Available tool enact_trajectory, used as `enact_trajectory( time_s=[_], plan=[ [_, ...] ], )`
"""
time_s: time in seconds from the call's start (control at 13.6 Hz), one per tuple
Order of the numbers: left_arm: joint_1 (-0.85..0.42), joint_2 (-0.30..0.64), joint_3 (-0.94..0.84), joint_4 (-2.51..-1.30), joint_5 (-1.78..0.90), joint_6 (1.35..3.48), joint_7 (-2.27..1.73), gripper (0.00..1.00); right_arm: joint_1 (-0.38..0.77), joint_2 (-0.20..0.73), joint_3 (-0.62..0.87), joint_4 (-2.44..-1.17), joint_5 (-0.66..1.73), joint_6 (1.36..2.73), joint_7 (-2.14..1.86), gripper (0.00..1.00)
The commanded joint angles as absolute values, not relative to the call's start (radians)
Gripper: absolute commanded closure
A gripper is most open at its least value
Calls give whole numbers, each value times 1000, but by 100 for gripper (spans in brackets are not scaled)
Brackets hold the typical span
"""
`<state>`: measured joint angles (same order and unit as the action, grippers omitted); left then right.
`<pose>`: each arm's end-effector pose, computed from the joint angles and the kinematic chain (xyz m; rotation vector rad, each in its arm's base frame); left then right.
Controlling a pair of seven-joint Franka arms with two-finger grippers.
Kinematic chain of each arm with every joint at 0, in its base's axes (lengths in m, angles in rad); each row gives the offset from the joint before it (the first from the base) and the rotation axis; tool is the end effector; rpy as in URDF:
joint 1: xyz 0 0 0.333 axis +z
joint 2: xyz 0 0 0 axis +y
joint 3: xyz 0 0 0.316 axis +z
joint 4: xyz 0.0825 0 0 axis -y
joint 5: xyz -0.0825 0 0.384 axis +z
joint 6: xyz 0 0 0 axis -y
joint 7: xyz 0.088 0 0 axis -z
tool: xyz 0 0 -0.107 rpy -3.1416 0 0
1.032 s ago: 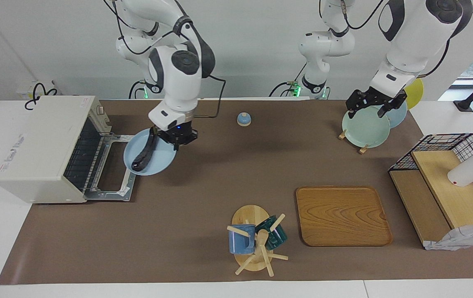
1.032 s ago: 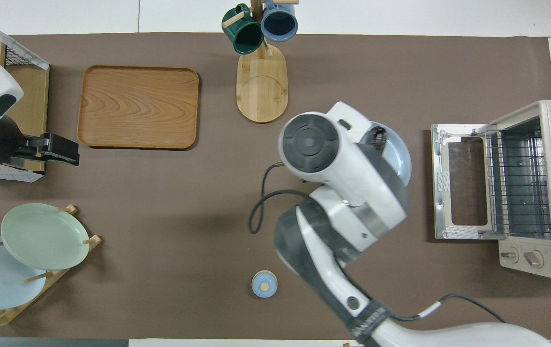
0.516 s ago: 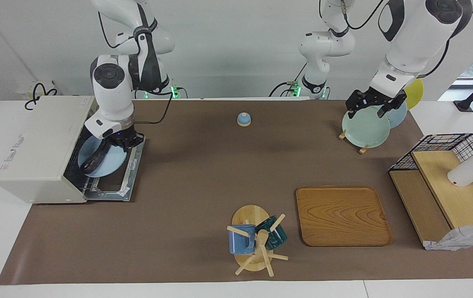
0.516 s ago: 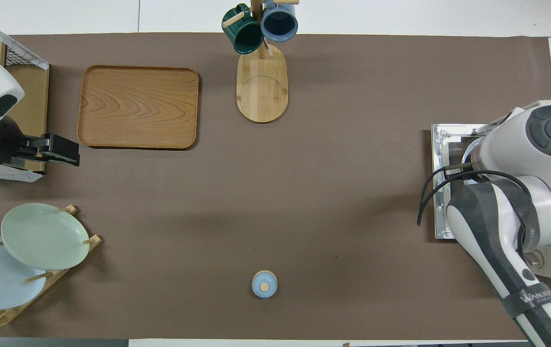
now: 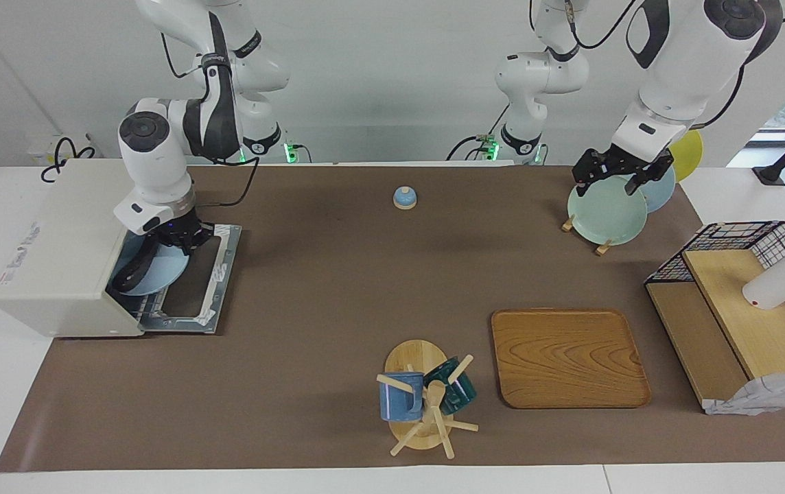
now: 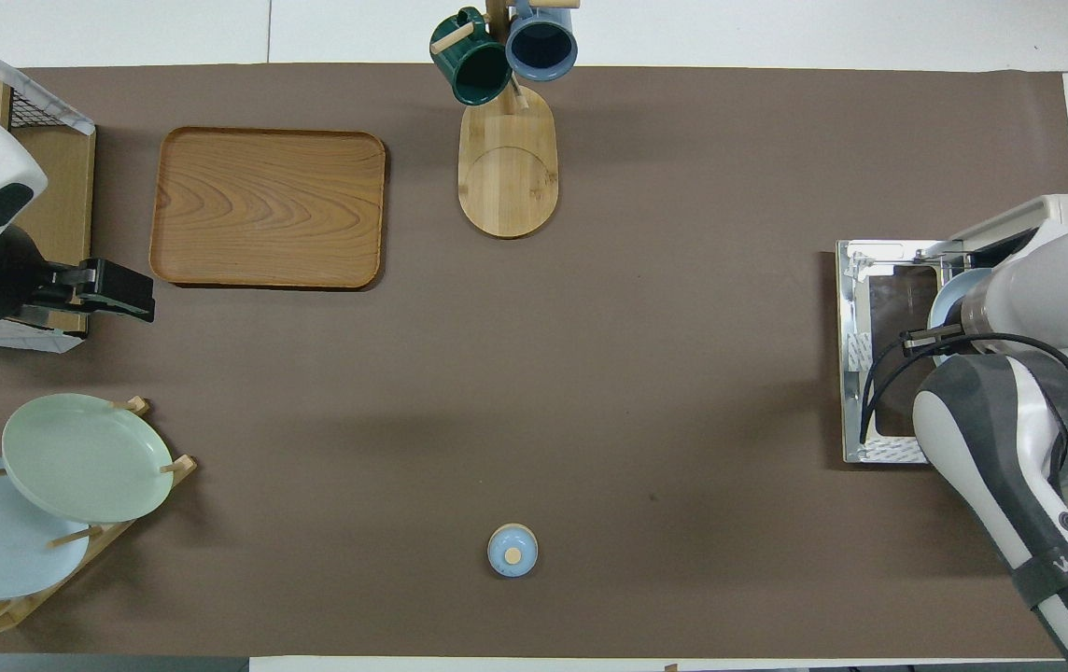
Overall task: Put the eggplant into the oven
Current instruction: 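Carry the eggplant with the right gripper into the open oven, then release the eggplant inside the oven and withdraw the right gripper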
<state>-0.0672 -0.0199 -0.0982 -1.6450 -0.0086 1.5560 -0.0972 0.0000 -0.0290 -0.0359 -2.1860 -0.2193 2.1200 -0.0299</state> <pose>0.5369 -0.0911 0.5992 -3.1354 0.1066 0.1090 0.5227 -0.0287 0.3983 2.9538 0.1660 -0.0635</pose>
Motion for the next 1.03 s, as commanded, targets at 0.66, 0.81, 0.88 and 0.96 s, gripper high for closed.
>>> enact_trajectory(
  time_s=[0.66, 0.81, 0.88, 0.96],
  plan=[
    [-80, -34, -94, -1661, -41, 1545, -135, 0, 96, 26, -17, -2190, -51, 2213, 102, 100],
    [-80, -34, -94, -1660, -41, 1540, -137, 0, 113, 15, -17, -2252, -51, 2264, 121, 100],
    [-80, -34, -95, -1658, -41, 1542, -140, 0, 114, 27, -17, -2266, -51, 2284, 124, 100],
    [-78, -35, -95, -1658, -41, 1542, -141, 0, 114, 66, -17, -2267, -51, 2310, 123, 100]
  ],
)
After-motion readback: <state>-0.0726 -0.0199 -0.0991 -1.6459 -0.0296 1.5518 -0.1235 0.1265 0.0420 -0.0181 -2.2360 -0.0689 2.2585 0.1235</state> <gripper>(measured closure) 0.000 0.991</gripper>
